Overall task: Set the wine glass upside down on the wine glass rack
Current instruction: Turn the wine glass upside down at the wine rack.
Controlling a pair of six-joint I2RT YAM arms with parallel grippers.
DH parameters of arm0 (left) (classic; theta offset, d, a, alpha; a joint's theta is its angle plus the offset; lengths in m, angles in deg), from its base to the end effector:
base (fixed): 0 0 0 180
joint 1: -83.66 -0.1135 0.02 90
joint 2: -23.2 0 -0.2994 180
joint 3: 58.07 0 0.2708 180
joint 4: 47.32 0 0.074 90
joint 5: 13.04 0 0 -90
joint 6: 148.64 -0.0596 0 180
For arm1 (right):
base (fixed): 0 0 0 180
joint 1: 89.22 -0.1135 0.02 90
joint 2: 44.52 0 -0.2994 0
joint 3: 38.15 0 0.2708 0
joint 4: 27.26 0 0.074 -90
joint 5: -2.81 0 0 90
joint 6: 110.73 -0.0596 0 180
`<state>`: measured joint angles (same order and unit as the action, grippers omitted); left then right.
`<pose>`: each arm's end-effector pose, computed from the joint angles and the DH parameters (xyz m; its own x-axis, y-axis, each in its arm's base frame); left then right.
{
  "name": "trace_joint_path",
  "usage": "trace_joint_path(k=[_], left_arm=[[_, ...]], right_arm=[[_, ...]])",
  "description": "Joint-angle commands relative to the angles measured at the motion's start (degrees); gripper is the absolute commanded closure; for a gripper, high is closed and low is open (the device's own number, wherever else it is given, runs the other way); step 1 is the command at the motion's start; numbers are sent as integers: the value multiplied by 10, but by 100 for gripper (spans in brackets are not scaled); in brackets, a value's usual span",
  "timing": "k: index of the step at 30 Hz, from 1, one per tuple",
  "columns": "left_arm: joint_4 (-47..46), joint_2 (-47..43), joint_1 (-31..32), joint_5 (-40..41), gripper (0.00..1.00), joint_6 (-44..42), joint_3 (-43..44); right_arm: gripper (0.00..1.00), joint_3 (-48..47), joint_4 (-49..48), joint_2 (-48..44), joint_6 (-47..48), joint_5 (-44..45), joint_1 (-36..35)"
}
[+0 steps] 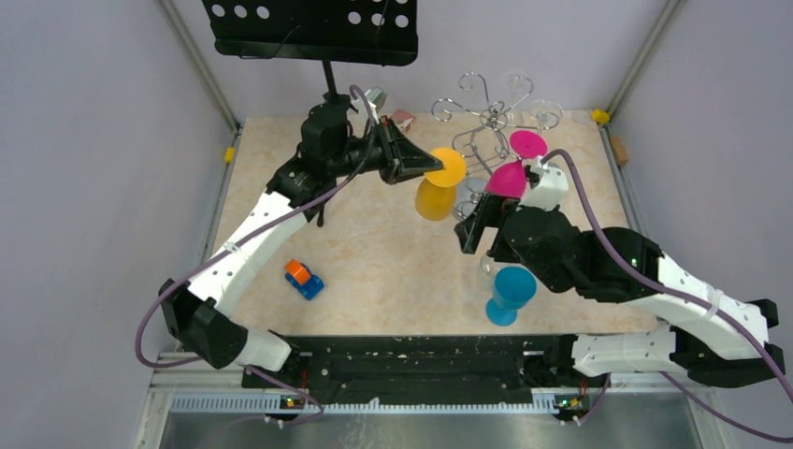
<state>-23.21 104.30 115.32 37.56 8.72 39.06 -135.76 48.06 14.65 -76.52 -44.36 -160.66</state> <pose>0.2805 -0.2174 0.4672 -0.9141 -0.2742 -0.2988 0.2516 0.1943 -0.9481 0.0934 0.1509 0.4683 -0.5392 0.2995 -0.7871 -0.1356 0.8916 0.4321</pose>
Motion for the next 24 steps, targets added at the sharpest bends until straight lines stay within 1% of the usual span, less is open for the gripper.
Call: trace_joint_path(k=[1,10,14,24], left_arm=[[-55,18,-3,-4,100,22,27],[-107,70,7,1,100,75,50],[-127,105,20,2,100,90,80],[-140,156,38,10,100,91,135]], right_arm=[[3,-13,24,-26,-21,24,2],[3,-12,86,-68,-74,52,2],[3,-15,129,-74,-101,68,2],[3,-10,110,-84,-86,62,2]])
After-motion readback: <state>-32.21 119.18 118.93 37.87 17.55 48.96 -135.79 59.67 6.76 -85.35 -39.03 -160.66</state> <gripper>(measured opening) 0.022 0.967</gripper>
